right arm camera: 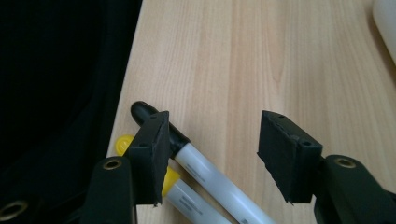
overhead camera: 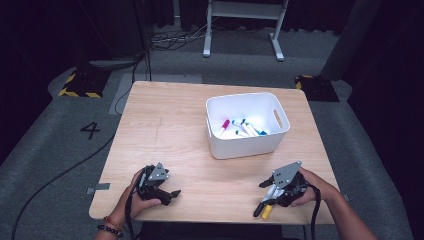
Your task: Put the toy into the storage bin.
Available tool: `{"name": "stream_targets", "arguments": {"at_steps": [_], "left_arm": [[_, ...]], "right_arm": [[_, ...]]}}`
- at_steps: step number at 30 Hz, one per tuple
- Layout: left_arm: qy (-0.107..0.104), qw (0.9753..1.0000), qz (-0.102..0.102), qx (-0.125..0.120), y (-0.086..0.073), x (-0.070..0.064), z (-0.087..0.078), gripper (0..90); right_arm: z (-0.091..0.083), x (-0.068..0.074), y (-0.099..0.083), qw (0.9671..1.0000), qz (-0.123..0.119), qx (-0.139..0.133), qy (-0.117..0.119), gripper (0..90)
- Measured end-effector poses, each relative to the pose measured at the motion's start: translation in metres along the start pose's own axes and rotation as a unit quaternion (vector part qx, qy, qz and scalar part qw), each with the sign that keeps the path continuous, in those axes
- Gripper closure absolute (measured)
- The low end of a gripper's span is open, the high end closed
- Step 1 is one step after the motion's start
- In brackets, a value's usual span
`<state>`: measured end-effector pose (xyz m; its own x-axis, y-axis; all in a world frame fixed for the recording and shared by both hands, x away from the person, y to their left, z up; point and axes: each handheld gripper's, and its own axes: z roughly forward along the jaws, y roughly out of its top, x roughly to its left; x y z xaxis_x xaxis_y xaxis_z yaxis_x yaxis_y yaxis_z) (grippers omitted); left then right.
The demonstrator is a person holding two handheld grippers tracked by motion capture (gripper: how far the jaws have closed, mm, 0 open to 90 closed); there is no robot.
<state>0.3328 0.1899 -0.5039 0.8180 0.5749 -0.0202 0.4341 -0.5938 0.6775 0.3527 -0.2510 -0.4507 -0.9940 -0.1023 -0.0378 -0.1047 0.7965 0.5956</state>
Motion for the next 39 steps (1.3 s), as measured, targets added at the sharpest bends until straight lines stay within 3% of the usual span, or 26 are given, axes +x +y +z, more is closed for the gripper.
{"name": "stream_targets", "arguments": {"at_steps": [4,10,21,26,30,35,39], "left_arm": [[0.000,1.0000,0.000,0.000,0.000,0.000,0.000,13.2],[0.000,1.0000,0.000,0.000,0.000,0.000,0.000,13.2],[-0.001,1.0000,-0.001,0.000,0.000,0.000,0.000,13.2],[-0.002,1.0000,-0.001,0.000,0.000,0.000,0.000,13.2],[0.000,1.0000,0.000,0.000,0.000,0.000,0.000,13.2],[-0.002,1.0000,-0.001,0.000,0.000,0.000,0.000,13.2],[-0.001,1.0000,0.000,0.000,0.000,0.000,0.000,13.2]], "right_arm": [[0.006,0.002,0.000,1.0000,-0.002,0.002,0.006,46.2],[0.018,0.002,-0.002,0.9995,-0.006,0.027,0.012,50.6],[0.031,-0.015,0.000,0.9990,-0.007,0.044,-0.002,66.1],[0.036,-0.026,0.002,0.9990,0.005,0.041,-0.019,73.9],[0.036,-0.038,0.001,0.9980,0.027,0.039,-0.042,71.9],[0.036,-0.047,0.000,0.9959,0.055,0.035,-0.062,60.5],[0.041,-0.048,0.006,0.9962,0.053,0.026,-0.064,56.1]]}}
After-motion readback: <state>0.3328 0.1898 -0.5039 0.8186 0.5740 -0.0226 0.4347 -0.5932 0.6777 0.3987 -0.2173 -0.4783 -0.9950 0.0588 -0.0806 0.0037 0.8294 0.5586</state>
